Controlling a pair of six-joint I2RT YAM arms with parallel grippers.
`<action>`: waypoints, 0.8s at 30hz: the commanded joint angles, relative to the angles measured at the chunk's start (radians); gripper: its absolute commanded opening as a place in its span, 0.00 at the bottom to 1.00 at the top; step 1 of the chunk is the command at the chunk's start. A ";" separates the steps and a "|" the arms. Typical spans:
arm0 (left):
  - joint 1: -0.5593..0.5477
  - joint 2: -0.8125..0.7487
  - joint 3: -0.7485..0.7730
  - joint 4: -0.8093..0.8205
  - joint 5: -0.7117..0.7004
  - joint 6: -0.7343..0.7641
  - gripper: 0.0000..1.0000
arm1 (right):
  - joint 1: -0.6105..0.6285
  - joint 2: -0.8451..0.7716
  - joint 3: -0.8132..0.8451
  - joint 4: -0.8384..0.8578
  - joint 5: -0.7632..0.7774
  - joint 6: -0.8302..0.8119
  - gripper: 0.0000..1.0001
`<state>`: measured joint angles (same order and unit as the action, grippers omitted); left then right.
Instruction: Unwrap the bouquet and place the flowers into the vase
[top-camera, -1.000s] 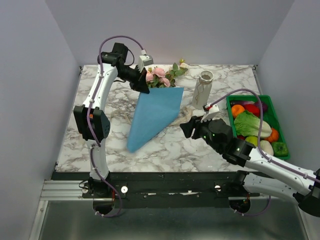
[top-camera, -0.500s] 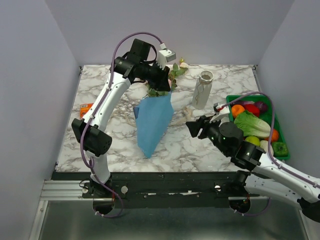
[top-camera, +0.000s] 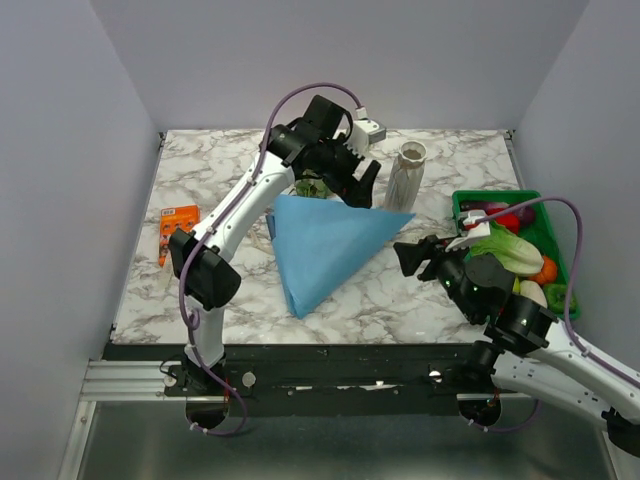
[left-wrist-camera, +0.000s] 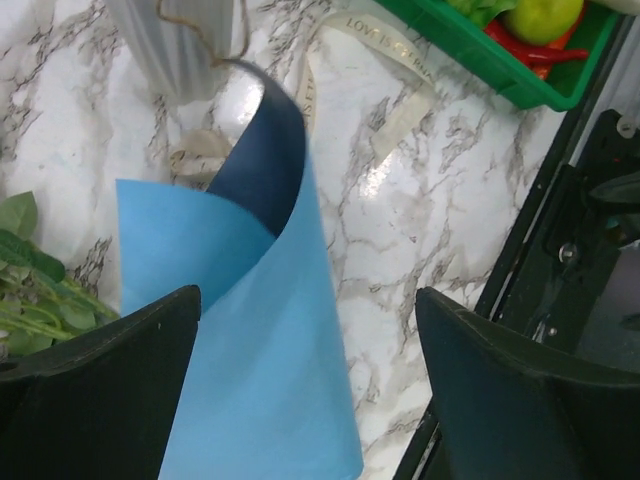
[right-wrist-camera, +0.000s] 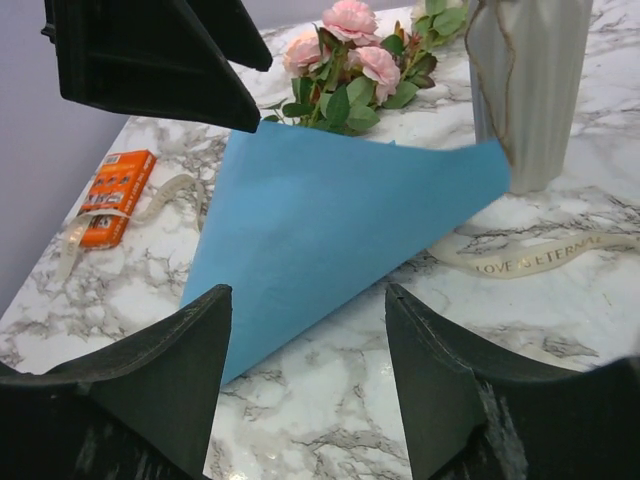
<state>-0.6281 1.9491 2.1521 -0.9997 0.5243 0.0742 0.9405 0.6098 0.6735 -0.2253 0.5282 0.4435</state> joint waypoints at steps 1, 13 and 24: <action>0.089 -0.056 0.002 -0.004 -0.025 0.016 0.99 | -0.003 -0.018 0.011 -0.062 0.053 -0.015 0.71; 0.432 -0.125 -0.447 0.127 -0.035 0.148 0.99 | -0.005 0.022 0.029 -0.045 0.021 -0.009 0.71; 0.539 0.040 -0.500 0.312 0.104 0.035 0.99 | -0.003 0.045 0.032 -0.029 -0.002 -0.014 0.71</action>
<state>-0.1482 1.8950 1.5673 -0.7967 0.5213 0.1619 0.9405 0.6483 0.6804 -0.2573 0.5449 0.4427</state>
